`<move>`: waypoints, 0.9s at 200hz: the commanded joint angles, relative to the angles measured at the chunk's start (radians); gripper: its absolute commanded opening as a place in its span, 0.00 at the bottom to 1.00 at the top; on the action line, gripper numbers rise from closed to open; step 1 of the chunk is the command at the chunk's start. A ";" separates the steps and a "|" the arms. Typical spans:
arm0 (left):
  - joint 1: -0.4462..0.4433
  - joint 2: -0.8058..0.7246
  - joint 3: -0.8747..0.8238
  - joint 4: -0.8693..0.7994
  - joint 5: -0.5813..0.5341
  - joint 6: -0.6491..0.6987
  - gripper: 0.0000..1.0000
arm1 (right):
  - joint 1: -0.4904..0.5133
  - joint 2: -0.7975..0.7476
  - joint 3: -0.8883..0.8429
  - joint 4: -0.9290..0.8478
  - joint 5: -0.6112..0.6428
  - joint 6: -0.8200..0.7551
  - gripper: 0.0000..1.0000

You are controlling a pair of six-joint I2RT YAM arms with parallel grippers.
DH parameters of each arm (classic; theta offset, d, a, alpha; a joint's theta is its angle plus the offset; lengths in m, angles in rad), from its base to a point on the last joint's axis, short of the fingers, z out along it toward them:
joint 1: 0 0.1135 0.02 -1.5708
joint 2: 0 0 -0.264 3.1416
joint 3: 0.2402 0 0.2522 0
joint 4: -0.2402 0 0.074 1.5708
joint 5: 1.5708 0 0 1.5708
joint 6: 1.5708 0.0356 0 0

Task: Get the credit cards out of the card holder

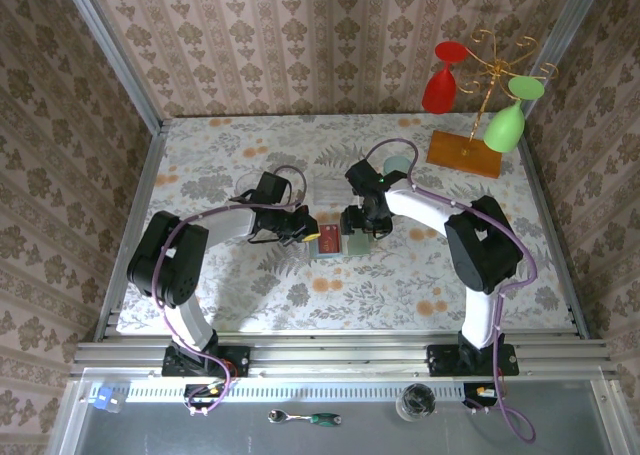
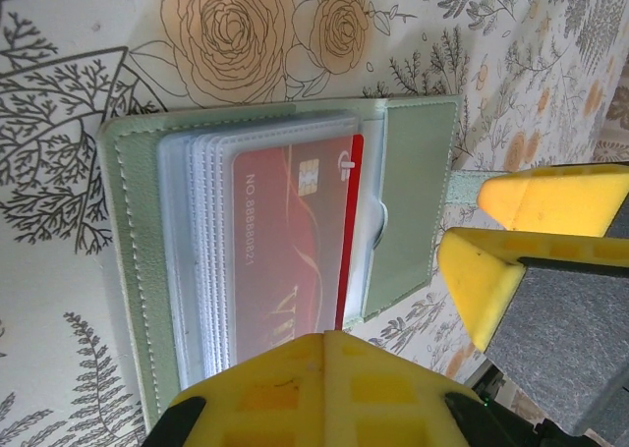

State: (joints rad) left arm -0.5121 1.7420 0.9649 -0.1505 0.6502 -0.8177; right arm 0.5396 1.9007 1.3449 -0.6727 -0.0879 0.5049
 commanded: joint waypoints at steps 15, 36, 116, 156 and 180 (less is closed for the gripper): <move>-0.005 0.021 0.028 -0.003 0.000 0.012 0.00 | -0.006 0.042 0.003 0.024 -0.042 0.021 0.69; -0.005 0.021 0.028 -0.005 0.000 0.015 0.00 | -0.006 0.056 0.008 0.010 -0.017 0.021 0.69; 0.003 0.016 0.023 -0.013 -0.033 0.022 0.00 | -0.006 0.036 -0.030 0.089 -0.110 0.039 0.62; 0.011 0.020 0.029 -0.041 -0.045 0.045 0.00 | -0.006 0.025 -0.034 0.097 -0.129 0.037 0.60; 0.012 0.022 0.030 -0.070 -0.063 0.061 0.00 | -0.006 0.015 -0.033 0.088 -0.132 0.041 0.58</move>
State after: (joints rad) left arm -0.5091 1.7424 0.9653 -0.1669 0.6144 -0.7990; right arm 0.5369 1.9587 1.3266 -0.5812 -0.1928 0.5312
